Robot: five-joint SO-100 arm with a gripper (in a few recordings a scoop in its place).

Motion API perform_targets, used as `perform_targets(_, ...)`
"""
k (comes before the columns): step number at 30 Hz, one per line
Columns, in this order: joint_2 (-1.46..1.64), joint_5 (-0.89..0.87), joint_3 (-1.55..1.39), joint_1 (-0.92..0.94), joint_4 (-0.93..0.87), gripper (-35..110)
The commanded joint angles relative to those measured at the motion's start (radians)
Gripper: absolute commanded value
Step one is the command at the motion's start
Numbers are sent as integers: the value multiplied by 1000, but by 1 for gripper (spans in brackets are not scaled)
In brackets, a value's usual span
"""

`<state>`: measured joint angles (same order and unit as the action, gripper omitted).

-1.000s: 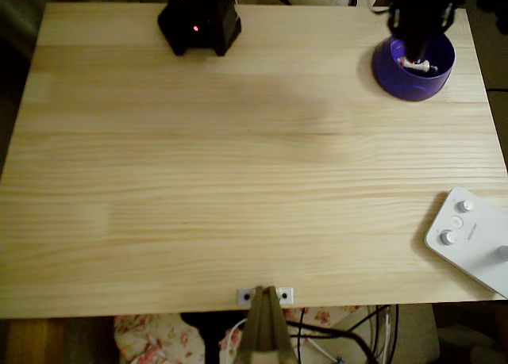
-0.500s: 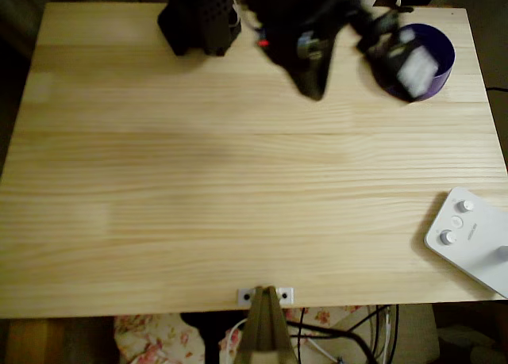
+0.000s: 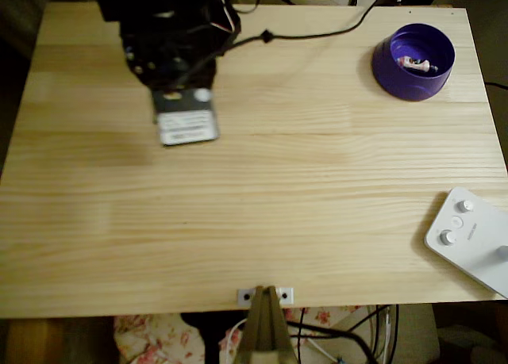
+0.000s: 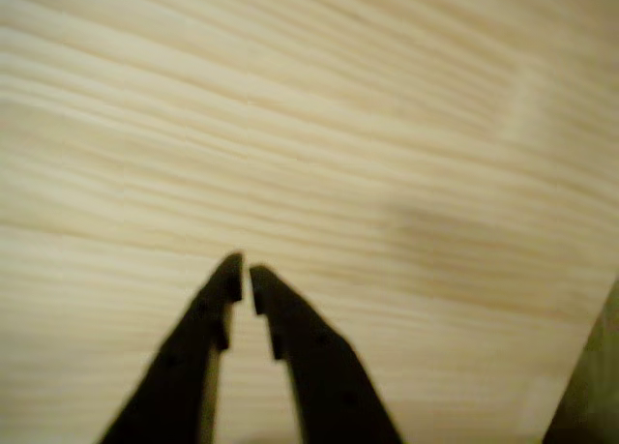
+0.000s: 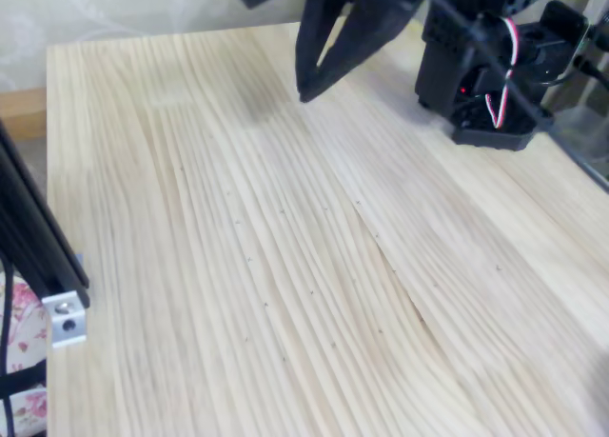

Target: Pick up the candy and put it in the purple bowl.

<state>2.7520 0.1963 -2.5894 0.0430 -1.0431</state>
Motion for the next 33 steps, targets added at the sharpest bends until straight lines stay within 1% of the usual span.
perform_targets(1, 161, 3, -87, 114, 31, -1)
perform_targets(5, 336, -61, -230, 138, -21, -1)
perform_targets(9, 540, -140, -337, 115, -89, -1)
perform_targets(14, 546, -219, -407, 149, -66, -1)
perform_targets(23, 546, -273, -408, 207, -64, -1)
perform_targets(33, 546, -239, -408, 175, -64, -1)
